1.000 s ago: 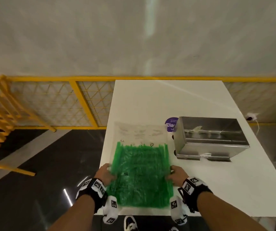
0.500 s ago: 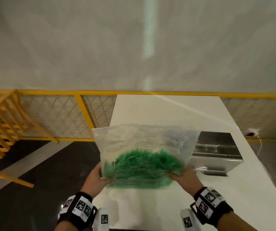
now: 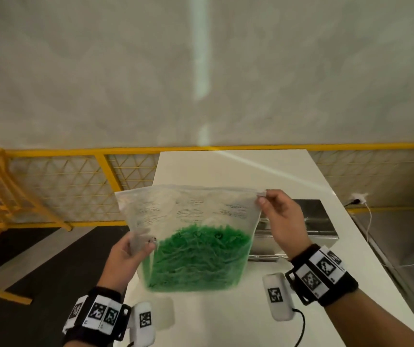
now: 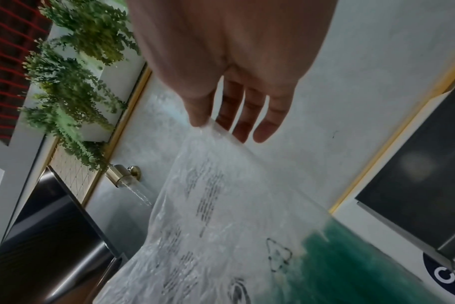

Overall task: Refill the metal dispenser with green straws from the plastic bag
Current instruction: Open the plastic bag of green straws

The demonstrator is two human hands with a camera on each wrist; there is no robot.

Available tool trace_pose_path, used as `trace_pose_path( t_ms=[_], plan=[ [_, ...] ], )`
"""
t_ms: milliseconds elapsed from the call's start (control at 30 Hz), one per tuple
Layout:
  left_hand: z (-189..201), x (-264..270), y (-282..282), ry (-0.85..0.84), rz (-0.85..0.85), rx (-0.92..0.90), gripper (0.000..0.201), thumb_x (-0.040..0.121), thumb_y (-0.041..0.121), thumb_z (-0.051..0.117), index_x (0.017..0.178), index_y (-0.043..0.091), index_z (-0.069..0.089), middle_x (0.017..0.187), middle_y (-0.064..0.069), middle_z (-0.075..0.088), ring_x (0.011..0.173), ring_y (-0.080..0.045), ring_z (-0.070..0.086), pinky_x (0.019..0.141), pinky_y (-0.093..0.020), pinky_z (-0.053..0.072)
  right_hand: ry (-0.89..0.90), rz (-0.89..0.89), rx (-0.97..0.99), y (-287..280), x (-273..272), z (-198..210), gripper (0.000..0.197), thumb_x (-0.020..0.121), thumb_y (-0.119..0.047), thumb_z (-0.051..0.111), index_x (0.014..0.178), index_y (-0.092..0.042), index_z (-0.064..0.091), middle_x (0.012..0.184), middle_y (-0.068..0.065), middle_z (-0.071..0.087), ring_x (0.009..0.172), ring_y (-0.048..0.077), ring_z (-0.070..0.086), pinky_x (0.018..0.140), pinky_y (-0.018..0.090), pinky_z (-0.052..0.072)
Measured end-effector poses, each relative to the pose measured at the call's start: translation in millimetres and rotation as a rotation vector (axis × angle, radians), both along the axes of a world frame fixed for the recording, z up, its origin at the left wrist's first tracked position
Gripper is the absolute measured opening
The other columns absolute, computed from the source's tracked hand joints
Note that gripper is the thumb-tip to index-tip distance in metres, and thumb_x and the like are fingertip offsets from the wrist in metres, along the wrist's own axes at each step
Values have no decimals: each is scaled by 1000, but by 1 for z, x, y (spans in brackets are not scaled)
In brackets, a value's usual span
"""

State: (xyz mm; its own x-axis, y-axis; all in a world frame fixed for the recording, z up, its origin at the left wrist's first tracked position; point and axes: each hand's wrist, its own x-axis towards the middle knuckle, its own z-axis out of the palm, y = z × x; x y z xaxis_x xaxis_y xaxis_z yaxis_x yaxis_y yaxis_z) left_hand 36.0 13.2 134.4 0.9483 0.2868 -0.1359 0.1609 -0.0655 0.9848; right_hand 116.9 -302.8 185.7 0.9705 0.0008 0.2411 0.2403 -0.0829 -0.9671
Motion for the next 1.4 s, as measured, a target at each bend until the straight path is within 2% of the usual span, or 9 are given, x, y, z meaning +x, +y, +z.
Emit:
trace_pose_path(
  t_ms=[100, 233, 367, 500, 600, 700, 967, 1167, 1400],
  plan=[
    [24, 8, 1, -42, -23, 16, 55, 71, 31, 74, 120, 23, 53, 118, 0, 65, 111, -17, 60, 101, -51, 44, -2, 5, 30, 3, 2, 2, 21, 88, -2, 60, 87, -23, 63, 84, -4, 67, 85, 16, 62, 77, 22, 54],
    [61, 29, -18, -154, 97, 569, 95, 76, 59, 65, 148, 25, 12, 153, -7, 26, 141, -27, 23, 114, -52, 22, -7, 36, 25, 6, 5, 7, 26, 86, 4, 60, 91, -22, 60, 87, 5, 63, 85, 16, 60, 77, 20, 53],
    [105, 43, -80, -395, 37, 999, 84, 83, 64, 43, 148, 33, -1, 159, -1, -4, 145, -23, -8, 113, -45, 0, -33, 87, -13, 12, 5, 13, 25, 84, 8, 61, 85, -17, 62, 83, 0, 63, 76, 1, 58, 72, 13, 50],
    [104, 66, -126, -404, -380, 1112, 47, 92, 54, 41, 138, 44, 35, 151, 13, 29, 144, -13, 8, 111, -44, -1, -40, 103, -58, 14, 8, 14, 26, 84, 7, 62, 85, -19, 64, 82, 0, 64, 79, 10, 58, 75, 19, 52],
    [92, 79, -141, -453, -425, 1007, 29, 93, 46, 48, 118, 39, 58, 126, 16, 58, 134, -9, 33, 104, -37, 2, -22, 103, -78, 13, 8, 16, 23, 85, 4, 62, 86, -19, 64, 80, 1, 64, 77, 13, 59, 73, 21, 51],
    [84, 84, -143, -510, -356, 913, 19, 91, 39, 54, 105, 33, 65, 103, 13, 68, 113, -9, 53, 98, -30, 7, -8, 113, -61, 10, 2, 17, 18, 85, 0, 64, 91, -17, 63, 85, 1, 67, 80, 9, 62, 73, 17, 51],
    [82, 87, -142, -515, -362, 873, 18, 91, 43, 53, 101, 35, 65, 98, 14, 68, 107, -7, 53, 96, -29, 8, -113, 19, -100, 9, 2, 20, 18, 84, -4, 67, 81, -22, 67, 79, -6, 69, 74, 0, 63, 71, 14, 50],
    [87, 83, -102, -433, -268, 898, 12, 91, 42, 54, 95, 36, 64, 109, 22, 60, 117, -2, 46, 97, -30, 8, -124, -48, -154, -9, 10, 18, 24, 86, -6, 65, 82, -29, 64, 81, -12, 69, 82, 10, 63, 79, 31, 52],
    [85, 59, -8, -317, -63, 988, 11, 86, 44, 55, 92, 38, 62, 105, 24, 53, 113, -12, 52, 99, -46, 21, -142, -45, -137, -35, 4, 14, 24, 90, 1, 56, 84, -22, 59, 80, -19, 68, 75, -2, 60, 71, 11, 48]
  ],
)
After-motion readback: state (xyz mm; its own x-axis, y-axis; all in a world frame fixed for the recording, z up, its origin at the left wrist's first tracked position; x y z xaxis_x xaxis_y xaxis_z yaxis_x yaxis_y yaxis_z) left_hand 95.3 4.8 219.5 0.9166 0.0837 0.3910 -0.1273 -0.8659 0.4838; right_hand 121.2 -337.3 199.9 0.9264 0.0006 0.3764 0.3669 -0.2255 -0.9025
